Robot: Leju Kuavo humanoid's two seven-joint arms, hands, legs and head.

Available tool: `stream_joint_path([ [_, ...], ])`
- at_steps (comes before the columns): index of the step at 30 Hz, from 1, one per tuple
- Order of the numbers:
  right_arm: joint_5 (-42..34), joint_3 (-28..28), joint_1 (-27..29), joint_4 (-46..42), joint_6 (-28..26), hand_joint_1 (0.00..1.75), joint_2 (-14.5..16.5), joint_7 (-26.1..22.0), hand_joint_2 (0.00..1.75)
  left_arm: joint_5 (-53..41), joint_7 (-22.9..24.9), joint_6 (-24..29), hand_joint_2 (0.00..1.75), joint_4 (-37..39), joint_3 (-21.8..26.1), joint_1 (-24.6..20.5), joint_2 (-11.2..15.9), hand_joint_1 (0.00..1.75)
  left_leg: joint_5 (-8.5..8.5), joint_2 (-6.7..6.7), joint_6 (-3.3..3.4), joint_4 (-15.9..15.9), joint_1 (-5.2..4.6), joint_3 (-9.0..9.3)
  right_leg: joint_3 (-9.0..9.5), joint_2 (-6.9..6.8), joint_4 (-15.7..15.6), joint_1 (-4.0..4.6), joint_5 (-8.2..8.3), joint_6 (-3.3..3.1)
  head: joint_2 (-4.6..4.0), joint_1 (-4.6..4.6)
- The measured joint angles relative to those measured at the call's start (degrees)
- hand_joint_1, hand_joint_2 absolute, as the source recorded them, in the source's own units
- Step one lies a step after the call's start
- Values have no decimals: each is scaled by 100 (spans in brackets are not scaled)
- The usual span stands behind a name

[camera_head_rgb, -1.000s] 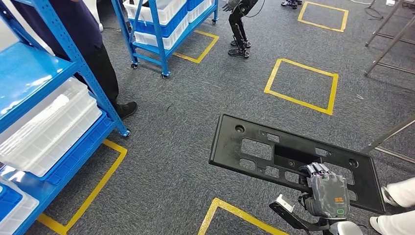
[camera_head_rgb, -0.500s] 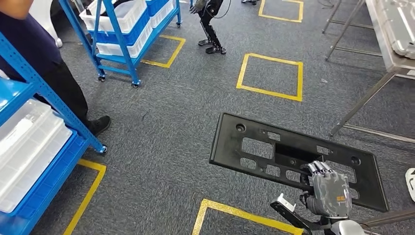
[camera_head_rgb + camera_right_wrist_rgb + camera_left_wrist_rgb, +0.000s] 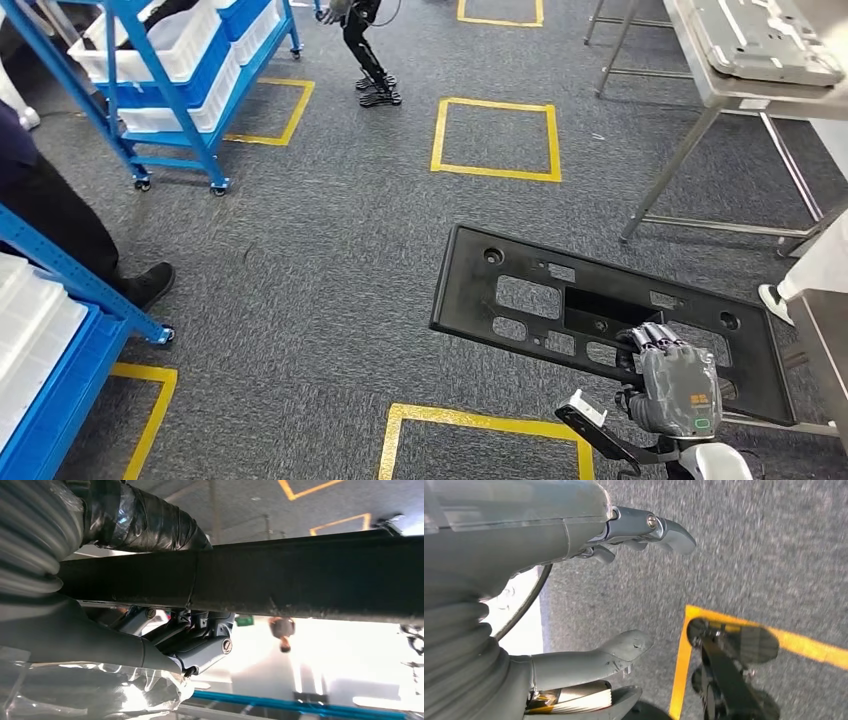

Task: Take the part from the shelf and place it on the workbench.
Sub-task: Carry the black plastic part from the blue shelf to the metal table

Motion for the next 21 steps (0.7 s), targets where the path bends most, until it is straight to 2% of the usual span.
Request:
stream_joint_path([
  [1, -8, -4, 8, -8, 21, 175, -1, -3, 175, 8, 10, 3, 175, 0, 10, -8, -1, 0, -33, -11, -33, 16, 8, 24, 22, 71, -32, -12, 11, -33, -1, 0],
  [2, -14, -6, 6, -17, 38, 175, -1, -7, 175, 11, 17, 5, 175, 0, 19, -13, -3, 0, -105, -104, -59, 100, 15, 13, 49, 141, -69, -31, 26, -68, 0, -2],
  [3, -17, -7, -3, -27, 48, 175, -1, -10, 175, 14, 21, 8, 175, 1, 28, -15, -6, 0, -233, -251, -79, 293, 23, -57, 77, 206, -105, -53, 42, -103, 0, -5],
  [4, -19, -6, -12, -34, 54, 175, 1, -13, 175, 15, 25, 9, 175, 1, 38, -11, -9, 0, -408, -434, -88, 612, 38, -201, 93, 265, -120, -69, 49, -131, -1, -8],
  [5, -22, -5, -26, -36, 60, 175, 2, -16, 175, 15, 29, 9, 175, 1, 50, -4, -13, 0, -593, -559, -94, 1000, 42, -393, 95, 329, -122, -70, 48, -151, -1, -11],
  [6, -31, -5, -32, -36, 69, 175, 4, -21, 175, 15, 36, 10, 175, 1, 61, 6, -15, 0, -729, -619, -101, 1370, 45, -587, 94, 402, -117, -66, 44, -164, -1, -12],
  [7, -46, -4, -31, -36, 84, 175, 5, -28, 175, 15, 46, 10, 175, 0, 74, 16, -15, 0, -763, -643, -107, 1602, 46, -725, 95, 482, -108, -64, 39, -169, -1, -12],
  [8, -66, -4, -34, -35, 103, 175, 5, -41, 175, 14, 59, 11, 175, 0, 85, 22, -14, 0, -670, -654, -109, 1619, 47, -768, 98, 570, -94, -64, 33, -165, -1, -12],
  [9, -84, -4, -40, -34, 124, 175, 5, -54, 175, 11, 72, 11, 175, 0, 95, 23, -14, 0, -473, -676, -105, 1415, 48, -710, 101, 658, -75, -68, 23, -156, -1, -13],
  [10, -99, -3, -50, -34, 139, 175, 5, -67, 175, 8, 85, 11, 175, 0, 101, 21, -14, 0, -223, -739, -95, 1048, 52, -574, 103, 738, -47, -76, 5, -141, -1, -12],
  [11, -119, -3, -61, -34, 147, 175, 5, -76, 175, 2, 98, 10, 175, 0, 105, 17, -14, 0, -44, -862, -82, 679, 57, -430, 94, 810, -12, -75, -16, -117, -1, -12],
  [12, -148, -2, -65, -36, 148, 175, 5, -82, 175, -12, 109, 9, 175, 1, 108, 14, -15, 0, 61, -972, -67, 384, 64, -309, 71, 876, 26, -77, -34, -91, -1, -11],
  [13, -206, -7, -36, -54, 135, 175, -3, -88, 175, -34, 119, 7, 175, 1, 109, 12, -15, 0, 92, -1055, -52, 214, 63, -240, 42, 935, 52, -81, -43, -58, -1, -10],
  [14, -286, -21, 47, -95, 108, 175, -27, -95, 175, -67, 130, 6, 175, 1, 110, 4, -15, 0, 64, -1087, -31, 163, 56, -214, 15, 991, 62, -88, -42, -20, -1, -11],
  [15, -394, -55, 192, -167, 53, 175, -75, -118, 175, -109, 137, 3, 175, 1, 110, -3, -16, 0, 67, -1050, -5, 135, 50, -199, -2, 1039, 57, -101, -35, 19, -1, -11],
  [16, -523, -115, 394, -269, -23, 175, -147, -158, 175, -153, 141, -1, 175, 0, 108, -9, -18, 0, 84, -1004, 33, 108, 48, -186, -6, 1029, 62, -114, -43, 50, -1, -11],
  [18, -802, -319, 836, -496, -212, 175, -314, -300, 175, -223, 130, -8, 175, 0, 103, -3, -22, 0, 114, -895, 114, 30, 59, -147, -100, 785, 271, -109, -192, 96, -1, -5],
  [20, -1030, -606, 1195, -684, -337, 175, -420, -472, 175, -268, 113, -11, 175, 0, 101, 20, -17, 0, 111, -743, 168, -6, 54, -121, -422, 478, 899, -105, -521, 134, -1, -1],
  [21, -1101, -756, 1339, -752, -355, 175, -446, -544, 175, -283, 109, -12, 175, 0, 101, 27, -12, 0, 97, -660, 181, -5, 48, -116, -622, 415, 1265, -115, -664, 155, -1, -1],
])
